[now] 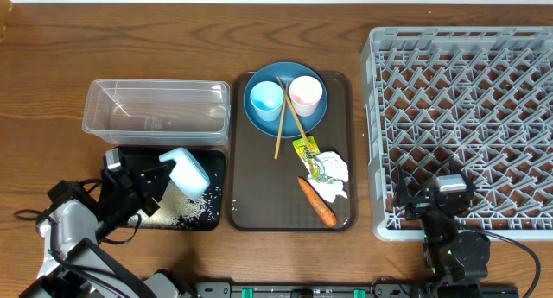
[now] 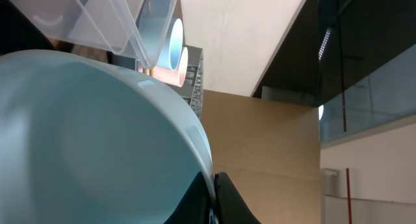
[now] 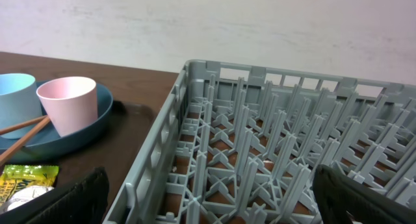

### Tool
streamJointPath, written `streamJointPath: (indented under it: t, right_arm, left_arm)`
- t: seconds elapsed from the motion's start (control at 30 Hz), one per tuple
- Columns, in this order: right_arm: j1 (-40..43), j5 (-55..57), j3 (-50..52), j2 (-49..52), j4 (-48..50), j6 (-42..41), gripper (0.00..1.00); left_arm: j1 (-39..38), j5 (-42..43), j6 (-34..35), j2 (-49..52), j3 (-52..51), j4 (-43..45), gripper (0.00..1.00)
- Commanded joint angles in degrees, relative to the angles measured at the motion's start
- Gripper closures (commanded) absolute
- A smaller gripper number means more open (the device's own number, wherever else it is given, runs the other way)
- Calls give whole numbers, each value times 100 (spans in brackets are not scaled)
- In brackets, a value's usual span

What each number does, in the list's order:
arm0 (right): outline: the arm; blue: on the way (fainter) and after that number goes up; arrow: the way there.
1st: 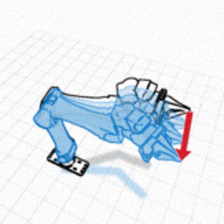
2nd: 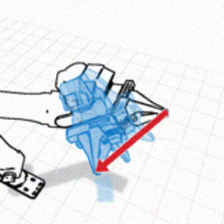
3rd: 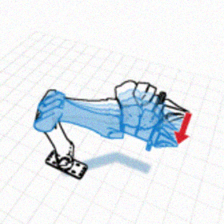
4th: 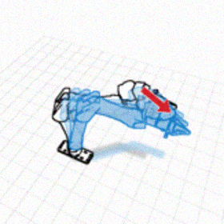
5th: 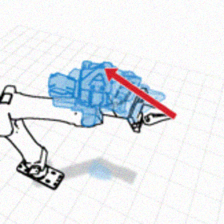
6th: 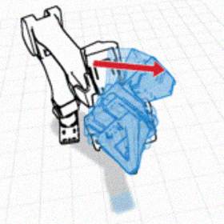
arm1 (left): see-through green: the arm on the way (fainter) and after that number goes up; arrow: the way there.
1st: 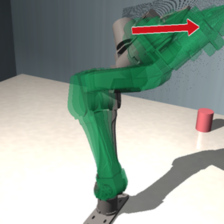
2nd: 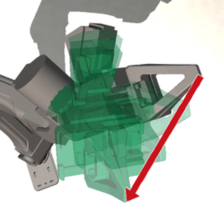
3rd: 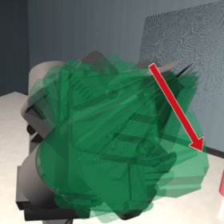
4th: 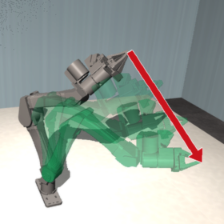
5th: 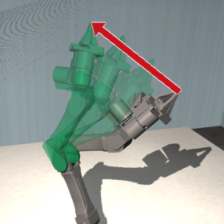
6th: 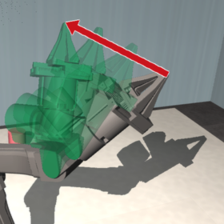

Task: Sort waste into correct bins and load items into the dishwasher rack
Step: 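Tip the bowl with the left gripper to pour rice onto the black tray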

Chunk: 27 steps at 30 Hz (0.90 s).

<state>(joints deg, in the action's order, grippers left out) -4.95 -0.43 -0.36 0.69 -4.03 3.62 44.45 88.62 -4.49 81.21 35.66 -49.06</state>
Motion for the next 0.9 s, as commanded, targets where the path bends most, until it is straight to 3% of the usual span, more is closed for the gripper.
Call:
streamJointPath:
  t: [0.0, 0.13, 0.23, 0.4, 0.57, 0.87]
  right_arm:
    - [-33, -2, 7, -37, -26, 74, 1]
    - [-33, -2, 7, -35, -24, 74, 1]
    - [-33, -2, 7, -35, -24, 74, 1]
    - [-33, -2, 7, -35, -24, 74, 1]
    - [-33, -2, 7, -35, -24, 74, 1]
    - [-33, -2, 7, -35, -24, 74, 1]
  left_arm:
    - [-17, 151, 31, -7, 9, 85, 94]
    - [-17, 151, 42, -9, 9, -11, 94]
    - [-17, 151, 55, -7, 9, 494, 94]
    - [-17, 151, 935, -11, 44, 426, 94]
    - [-39, 101, 1049, -271, 275, 420, 94]
    - [-981, -1558, 2013, -1589, 863, 422, 94]
